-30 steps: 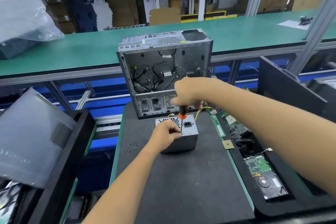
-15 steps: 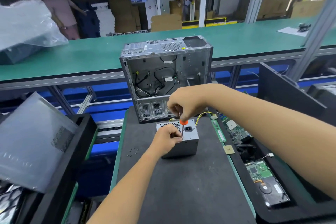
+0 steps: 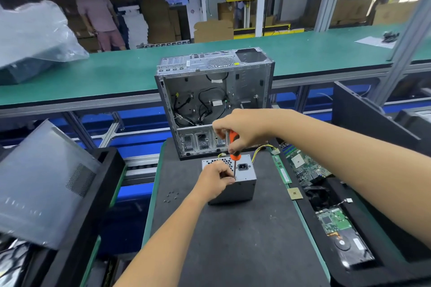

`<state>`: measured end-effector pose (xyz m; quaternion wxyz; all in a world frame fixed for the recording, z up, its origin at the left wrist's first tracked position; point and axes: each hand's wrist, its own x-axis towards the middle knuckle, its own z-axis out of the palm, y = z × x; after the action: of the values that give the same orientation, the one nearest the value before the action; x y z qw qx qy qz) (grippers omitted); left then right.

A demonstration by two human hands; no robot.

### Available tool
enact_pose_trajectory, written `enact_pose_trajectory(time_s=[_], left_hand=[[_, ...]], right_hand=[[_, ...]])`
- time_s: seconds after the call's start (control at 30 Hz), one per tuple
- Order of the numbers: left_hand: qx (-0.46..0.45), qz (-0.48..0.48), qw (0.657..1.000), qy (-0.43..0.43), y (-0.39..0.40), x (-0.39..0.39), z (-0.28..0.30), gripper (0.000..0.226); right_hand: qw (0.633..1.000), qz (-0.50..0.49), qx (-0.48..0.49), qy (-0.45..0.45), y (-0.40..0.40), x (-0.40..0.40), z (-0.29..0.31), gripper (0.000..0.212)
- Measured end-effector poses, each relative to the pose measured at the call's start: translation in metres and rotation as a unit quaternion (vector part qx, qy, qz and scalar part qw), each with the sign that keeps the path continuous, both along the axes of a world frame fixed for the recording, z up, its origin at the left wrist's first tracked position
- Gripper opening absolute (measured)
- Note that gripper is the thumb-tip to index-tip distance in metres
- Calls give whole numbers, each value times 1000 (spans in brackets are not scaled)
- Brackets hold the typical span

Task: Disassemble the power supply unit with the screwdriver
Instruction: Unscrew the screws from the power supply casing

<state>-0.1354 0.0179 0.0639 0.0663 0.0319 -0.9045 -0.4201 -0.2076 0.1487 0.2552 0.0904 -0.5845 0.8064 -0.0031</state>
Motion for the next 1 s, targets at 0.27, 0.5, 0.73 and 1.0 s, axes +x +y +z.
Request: enact_pose_trajectory(time_s=[0.27,0.5,0.73,1.0], left_hand=[[9,-6,1000,6,1,1,0,13],[20,1,1000,-2,1,2,1,19],[17,-6,1000,4,-1,1,0,18],[12,-6,1000,6,-2,-1,-1,11]], right_hand=[[998,3,49,-39,3,5,0,28],[983,-109,83,120,-6,16,0,26],[995,-71,33,66,-6,9,-2,24],[999,-18,39,-1,4,5,0,24]])
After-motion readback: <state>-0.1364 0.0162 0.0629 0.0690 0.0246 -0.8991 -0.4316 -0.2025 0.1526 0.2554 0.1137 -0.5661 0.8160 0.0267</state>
